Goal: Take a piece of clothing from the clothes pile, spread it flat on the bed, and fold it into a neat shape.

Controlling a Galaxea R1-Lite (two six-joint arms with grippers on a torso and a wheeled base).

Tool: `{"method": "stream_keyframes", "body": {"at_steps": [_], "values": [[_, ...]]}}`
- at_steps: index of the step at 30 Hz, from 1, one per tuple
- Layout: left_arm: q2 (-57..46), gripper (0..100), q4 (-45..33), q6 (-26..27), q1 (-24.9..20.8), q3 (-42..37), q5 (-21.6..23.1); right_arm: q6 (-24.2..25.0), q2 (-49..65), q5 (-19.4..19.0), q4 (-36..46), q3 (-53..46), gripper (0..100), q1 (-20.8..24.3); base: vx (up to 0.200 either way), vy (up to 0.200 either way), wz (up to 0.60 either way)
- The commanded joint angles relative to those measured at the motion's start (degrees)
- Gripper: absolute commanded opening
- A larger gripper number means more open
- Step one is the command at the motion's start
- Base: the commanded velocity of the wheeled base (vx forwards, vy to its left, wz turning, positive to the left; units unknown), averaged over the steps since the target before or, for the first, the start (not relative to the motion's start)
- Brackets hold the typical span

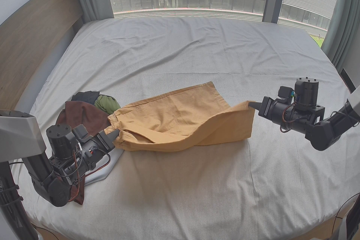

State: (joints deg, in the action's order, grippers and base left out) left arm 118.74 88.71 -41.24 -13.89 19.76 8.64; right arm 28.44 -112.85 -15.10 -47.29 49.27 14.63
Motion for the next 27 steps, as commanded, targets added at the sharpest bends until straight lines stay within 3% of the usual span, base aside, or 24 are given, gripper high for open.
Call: {"method": "stream_keyframes", "body": {"at_steps": [1, 27], "values": [[1.32, 0, 0.06, -0.16, 0.09, 2.04, -2.23, -0.32, -0.79, -0.01, 1.76, 5.13, 0, -0.92, 0.0, 0.0, 0.0], [3.7, 0, -0.12, -1.65, 1.23, 5.64, -4.34, -2.78, -9.06, -0.19, 8.35, 22.27, 0, -0.92, 0.0, 0.0, 0.0]]}}
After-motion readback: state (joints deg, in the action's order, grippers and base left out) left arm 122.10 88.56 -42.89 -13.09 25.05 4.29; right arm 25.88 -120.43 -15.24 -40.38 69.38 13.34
